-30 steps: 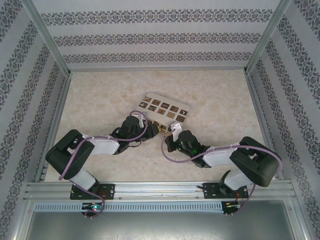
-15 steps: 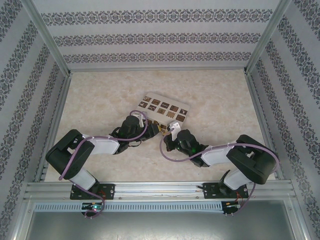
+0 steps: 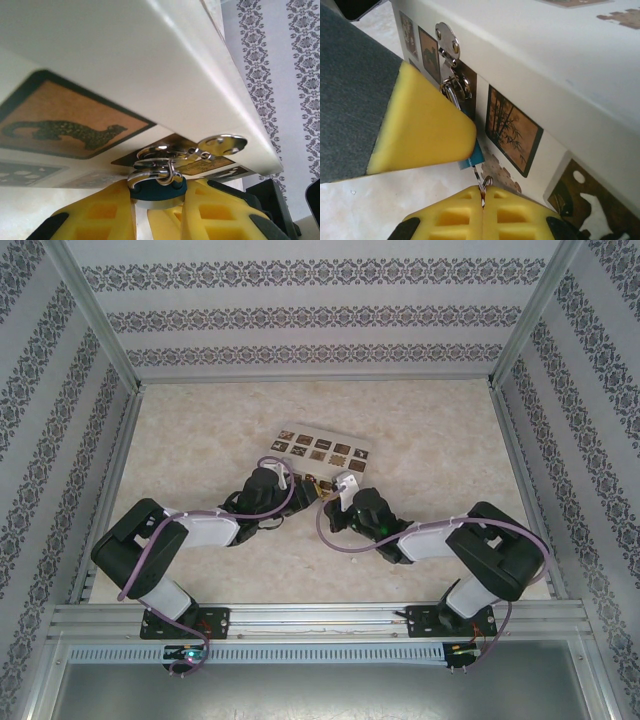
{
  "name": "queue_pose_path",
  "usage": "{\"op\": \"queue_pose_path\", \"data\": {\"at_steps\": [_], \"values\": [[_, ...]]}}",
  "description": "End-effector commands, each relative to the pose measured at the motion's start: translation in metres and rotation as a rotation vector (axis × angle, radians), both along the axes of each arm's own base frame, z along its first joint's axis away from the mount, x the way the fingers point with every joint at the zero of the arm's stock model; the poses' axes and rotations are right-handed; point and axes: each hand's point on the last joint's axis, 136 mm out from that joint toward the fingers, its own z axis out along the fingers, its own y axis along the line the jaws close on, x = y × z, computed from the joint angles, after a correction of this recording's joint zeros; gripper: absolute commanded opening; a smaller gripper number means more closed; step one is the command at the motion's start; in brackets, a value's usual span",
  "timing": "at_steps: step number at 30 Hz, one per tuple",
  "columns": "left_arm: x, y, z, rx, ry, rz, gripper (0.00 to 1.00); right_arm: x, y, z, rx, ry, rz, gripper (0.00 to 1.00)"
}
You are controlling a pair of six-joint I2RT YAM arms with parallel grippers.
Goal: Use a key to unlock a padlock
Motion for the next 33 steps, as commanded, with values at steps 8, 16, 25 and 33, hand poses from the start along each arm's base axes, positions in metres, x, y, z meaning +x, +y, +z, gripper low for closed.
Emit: {"op": "queue_pose_path", "data": {"at_steps": [8, 16, 25, 33], "values": [[-0.018, -0.027, 0.006, -0.057, 0.014, -0.141, 0.22, 0.013, 0.026, 0.035, 0.155, -0.069, 0.042, 0.0], [-0.012, -0.026, -0.011, -0.052, 0.028, -0.12, 0.22, 0.0, 0.017, -0.011, 0.131, 0.037, 0.005, 0.0], [-0.01, -0.02, -0.019, -0.057, 0.026, -0.103, 0.39, -0.009, 0.013, -0.038, 0.129, 0.104, -0.02, 0.0], [-0.018, 0.005, -0.004, 0.016, -0.026, -0.079, 0.54, -0.019, 0.012, -0.046, 0.144, 0.145, -0.029, 0.0]]}}
